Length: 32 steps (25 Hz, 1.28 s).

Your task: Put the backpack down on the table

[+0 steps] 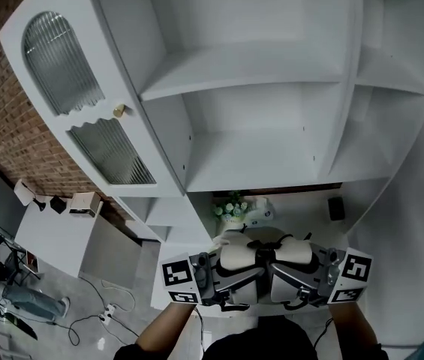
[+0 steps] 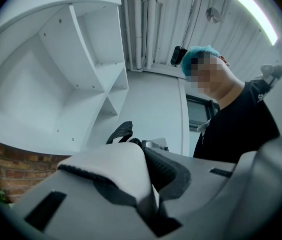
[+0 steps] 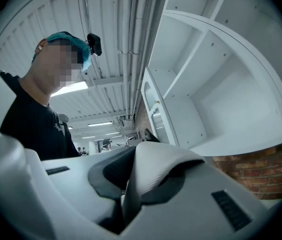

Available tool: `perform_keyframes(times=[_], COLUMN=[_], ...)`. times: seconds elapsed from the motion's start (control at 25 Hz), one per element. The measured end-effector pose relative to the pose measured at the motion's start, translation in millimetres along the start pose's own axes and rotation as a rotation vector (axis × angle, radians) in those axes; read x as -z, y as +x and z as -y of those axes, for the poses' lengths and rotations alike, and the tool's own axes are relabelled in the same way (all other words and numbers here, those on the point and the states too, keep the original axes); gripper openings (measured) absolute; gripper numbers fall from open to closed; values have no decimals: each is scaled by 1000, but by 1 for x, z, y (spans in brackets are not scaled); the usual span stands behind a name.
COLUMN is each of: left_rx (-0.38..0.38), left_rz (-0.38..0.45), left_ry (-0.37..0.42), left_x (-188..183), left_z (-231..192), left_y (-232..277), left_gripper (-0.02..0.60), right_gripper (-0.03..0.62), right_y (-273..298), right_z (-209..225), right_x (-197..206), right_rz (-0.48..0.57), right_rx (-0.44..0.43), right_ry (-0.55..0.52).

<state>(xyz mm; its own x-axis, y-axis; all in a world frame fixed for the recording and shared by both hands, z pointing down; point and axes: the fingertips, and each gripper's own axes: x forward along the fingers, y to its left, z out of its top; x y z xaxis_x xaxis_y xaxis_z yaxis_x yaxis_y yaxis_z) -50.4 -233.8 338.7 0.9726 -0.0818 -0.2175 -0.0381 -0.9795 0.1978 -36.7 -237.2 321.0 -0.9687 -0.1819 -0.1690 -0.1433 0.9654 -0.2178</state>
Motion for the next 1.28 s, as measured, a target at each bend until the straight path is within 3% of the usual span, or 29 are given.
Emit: perform_keyframes(times=[0.6,0.88,1.12,1.28], left_rx=[-37,-66,-78,-92], left_rz=[8,-5,-66,-100], left_ry=[-17,-96,-76,-111], left_x=[-19,17,36,59], left_z=[-77,-125,-133,-135], left_y=[29,35,32,26], left_gripper=[58,58,58,58], right_gripper=[48,48,48,48], right_y=[-6,-18,-19,-22], right_z=[79,126,138,141], right_x=[-22,10,25,49], right_rz=[-58,-83,-87,-110], right_rx=[-24,-35,-27,-2], right_ry=[-37,-1,35,73])
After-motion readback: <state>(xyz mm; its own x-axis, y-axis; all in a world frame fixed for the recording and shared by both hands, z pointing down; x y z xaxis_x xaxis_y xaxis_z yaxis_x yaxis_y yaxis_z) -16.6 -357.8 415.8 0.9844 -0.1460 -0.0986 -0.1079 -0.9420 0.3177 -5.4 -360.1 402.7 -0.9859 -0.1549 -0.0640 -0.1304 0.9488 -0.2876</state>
